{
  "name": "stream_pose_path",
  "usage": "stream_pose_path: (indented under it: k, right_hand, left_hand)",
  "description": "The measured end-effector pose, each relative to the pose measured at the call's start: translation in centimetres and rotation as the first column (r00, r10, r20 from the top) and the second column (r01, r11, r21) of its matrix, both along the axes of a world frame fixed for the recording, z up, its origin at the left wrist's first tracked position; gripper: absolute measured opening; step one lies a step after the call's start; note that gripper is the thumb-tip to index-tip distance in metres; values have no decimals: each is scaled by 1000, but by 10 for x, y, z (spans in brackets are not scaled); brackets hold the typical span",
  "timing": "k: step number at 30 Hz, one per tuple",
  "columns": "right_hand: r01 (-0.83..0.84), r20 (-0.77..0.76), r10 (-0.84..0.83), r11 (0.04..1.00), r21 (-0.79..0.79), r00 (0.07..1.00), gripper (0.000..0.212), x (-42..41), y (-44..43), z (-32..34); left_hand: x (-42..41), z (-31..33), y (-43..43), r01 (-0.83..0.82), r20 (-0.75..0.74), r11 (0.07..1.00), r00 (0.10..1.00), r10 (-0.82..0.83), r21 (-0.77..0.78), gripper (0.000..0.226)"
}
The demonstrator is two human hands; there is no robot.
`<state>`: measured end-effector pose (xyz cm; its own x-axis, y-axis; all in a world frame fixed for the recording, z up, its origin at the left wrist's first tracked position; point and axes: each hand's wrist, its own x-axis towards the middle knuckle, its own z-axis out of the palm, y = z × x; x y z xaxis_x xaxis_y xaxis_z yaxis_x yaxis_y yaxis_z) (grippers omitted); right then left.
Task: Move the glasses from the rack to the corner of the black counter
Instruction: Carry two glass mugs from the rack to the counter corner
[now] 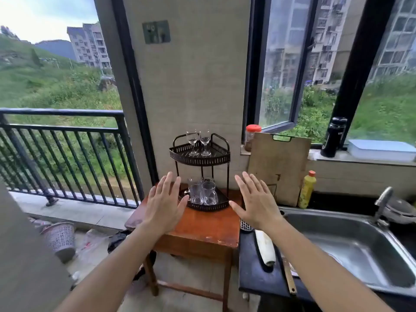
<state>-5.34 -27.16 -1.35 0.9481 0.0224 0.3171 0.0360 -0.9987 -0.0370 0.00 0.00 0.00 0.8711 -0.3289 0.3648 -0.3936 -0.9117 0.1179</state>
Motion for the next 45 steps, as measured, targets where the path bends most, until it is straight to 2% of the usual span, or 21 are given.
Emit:
stream_pose_path:
  k: [7,11,17,21,26,29,34,41,45]
  right_hand:
    - [-16,-79,22,996,84,997,83,139,-26,-70]
    - [-31,-179,63,984,176,982,88,214,-38,-103]
    - [-25,-295,110,961,275,949,93,288,-37,-153]
    - [13,-326,132,914,405,936,102,329,-30,-191]
    - [79,-302,133,799,596,944,116,361,-22,-231]
    - [141,-321,100,749,648,942,120,372,-17,-247]
    - [207,-336,77,654,728,939,102,379,-12,-257]
    - [220,-333,42,672,707,942,91,381,-18,-252]
    - [212,-261,-19,641,738,965,85,367,-21,-237]
  left_hand:
    - [123,-66,-38,-15,-102,999,995,18,34,67]
    - [188,-100,-54,-42,-239,999,970,42,6,68]
    - [259,-151,-55,-63,-362,998,930,57,-4,79]
    - [303,-193,-61,-109,-435,986,899,43,-128,89]
    - [340,-237,-70,-144,-463,949,886,-1,-279,100]
    - [352,-258,-74,-160,-483,914,874,-44,-372,103]
    - [355,-271,-82,-249,-496,804,866,-65,-541,82]
    - [356,-259,-86,-279,-507,764,859,-73,-582,72]
    - [345,-244,-86,-243,-480,762,872,-99,-600,71]
